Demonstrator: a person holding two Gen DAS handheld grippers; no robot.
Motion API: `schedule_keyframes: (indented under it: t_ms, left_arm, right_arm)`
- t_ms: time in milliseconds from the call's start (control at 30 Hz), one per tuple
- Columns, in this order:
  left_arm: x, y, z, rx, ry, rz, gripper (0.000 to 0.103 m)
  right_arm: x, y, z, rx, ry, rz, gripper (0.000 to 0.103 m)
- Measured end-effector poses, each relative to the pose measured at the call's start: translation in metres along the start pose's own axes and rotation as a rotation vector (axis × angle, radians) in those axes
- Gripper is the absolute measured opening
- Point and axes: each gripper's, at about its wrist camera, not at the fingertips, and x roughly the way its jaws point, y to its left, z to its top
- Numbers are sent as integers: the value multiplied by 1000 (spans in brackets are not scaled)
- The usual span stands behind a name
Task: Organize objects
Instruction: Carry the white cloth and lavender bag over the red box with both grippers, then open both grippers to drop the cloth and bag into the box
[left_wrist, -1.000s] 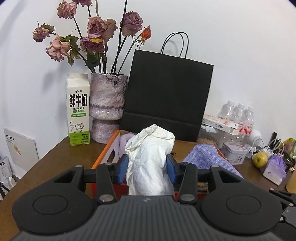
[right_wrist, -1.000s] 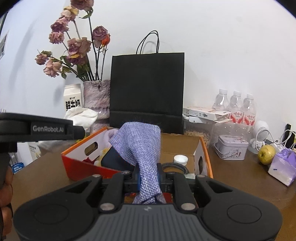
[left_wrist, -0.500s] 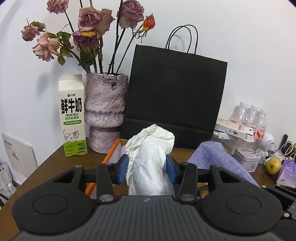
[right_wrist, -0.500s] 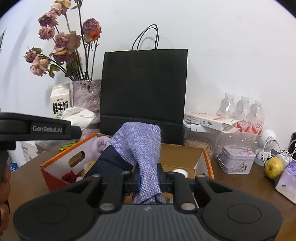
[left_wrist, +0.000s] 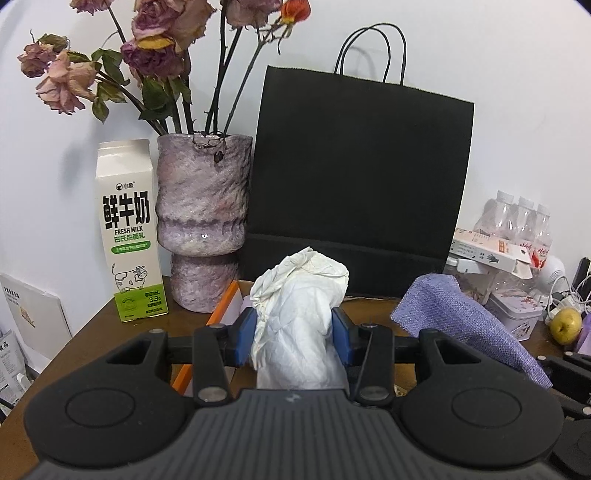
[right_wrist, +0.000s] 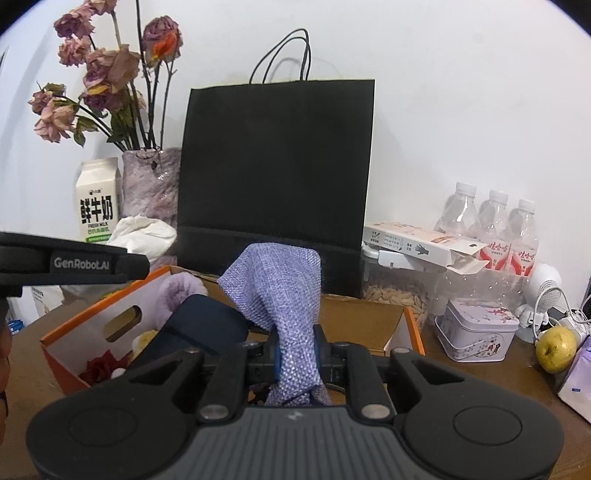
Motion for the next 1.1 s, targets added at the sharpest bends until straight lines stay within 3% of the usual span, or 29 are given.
schedule_keyframes:
  t_ms: [100,200,267,300,367,400,467,533,1100]
  left_arm:
    - [4,0,-1,8,4,0,46]
    - [6,1,-1,18,3,-4,55]
    - [6,2,0,22,-4,4,75]
    - [6,3,0,22,-8,11,79]
    - [5,3,0,24,-14,11,99]
    - [5,4,0,26,-15,11,103]
    - [4,3,0,30,-24,16,103]
    - [5,3,-1,30,-17,12,103]
    - [4,2,-1,41,-5,12,103]
  right_arm:
    - [6,-2,-1,1,14,2,15]
    - [9,-4,-1,5,27,-2,17]
    - [10,-6,-2,16,37,-3,23]
    - [11,-6,-3,21,42,-1,26]
    - [12,-8,-3,35,50,2,51]
    - [12,-9,-4,39,52,3,60]
    - [12,-10,-4,56,47,2,94]
    - [11,-11,-5,65,36,2,102]
    - [8,-12,-3,81,46,4,103]
